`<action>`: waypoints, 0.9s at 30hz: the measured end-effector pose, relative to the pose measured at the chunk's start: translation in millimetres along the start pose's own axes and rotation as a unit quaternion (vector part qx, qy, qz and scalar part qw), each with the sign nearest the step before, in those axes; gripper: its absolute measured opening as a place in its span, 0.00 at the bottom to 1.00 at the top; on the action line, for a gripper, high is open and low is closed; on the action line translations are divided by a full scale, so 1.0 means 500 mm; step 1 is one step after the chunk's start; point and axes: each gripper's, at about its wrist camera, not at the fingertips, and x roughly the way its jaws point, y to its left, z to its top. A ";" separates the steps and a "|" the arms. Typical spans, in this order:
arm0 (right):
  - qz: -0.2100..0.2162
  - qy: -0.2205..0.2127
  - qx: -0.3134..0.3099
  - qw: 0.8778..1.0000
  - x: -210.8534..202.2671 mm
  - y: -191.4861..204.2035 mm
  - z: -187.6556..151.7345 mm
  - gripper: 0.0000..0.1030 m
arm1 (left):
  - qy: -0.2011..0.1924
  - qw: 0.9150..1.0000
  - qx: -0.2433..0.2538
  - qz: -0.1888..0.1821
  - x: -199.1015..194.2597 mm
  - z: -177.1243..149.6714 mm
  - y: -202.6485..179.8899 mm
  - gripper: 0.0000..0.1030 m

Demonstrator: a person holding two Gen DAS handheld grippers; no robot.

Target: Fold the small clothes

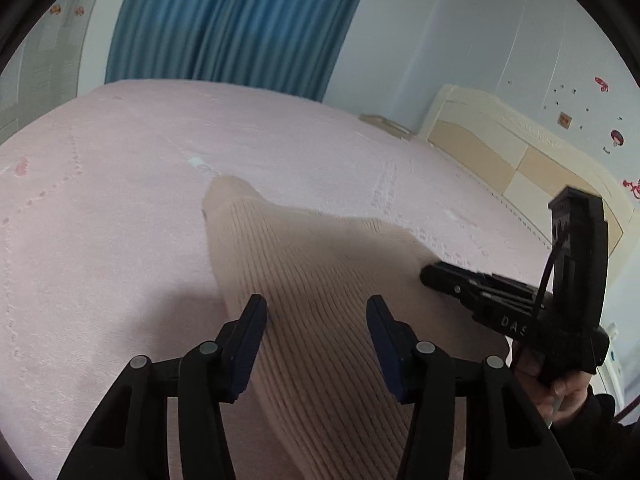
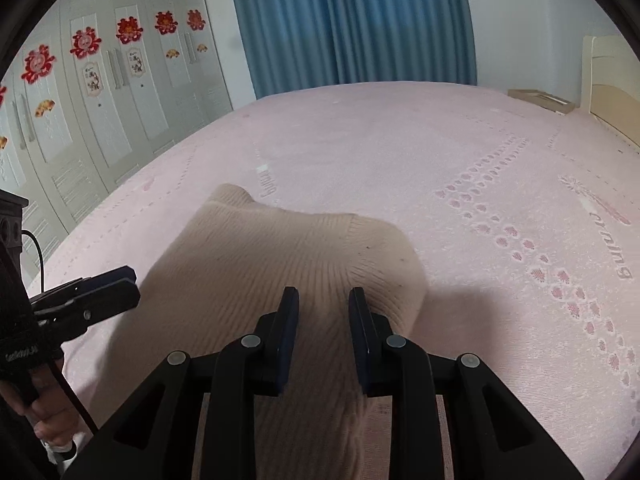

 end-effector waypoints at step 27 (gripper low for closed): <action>-0.007 0.017 0.015 1.000 0.028 -0.003 -0.010 0.23 | 0.012 0.997 0.055 0.060 0.031 -0.019 -0.033 0.50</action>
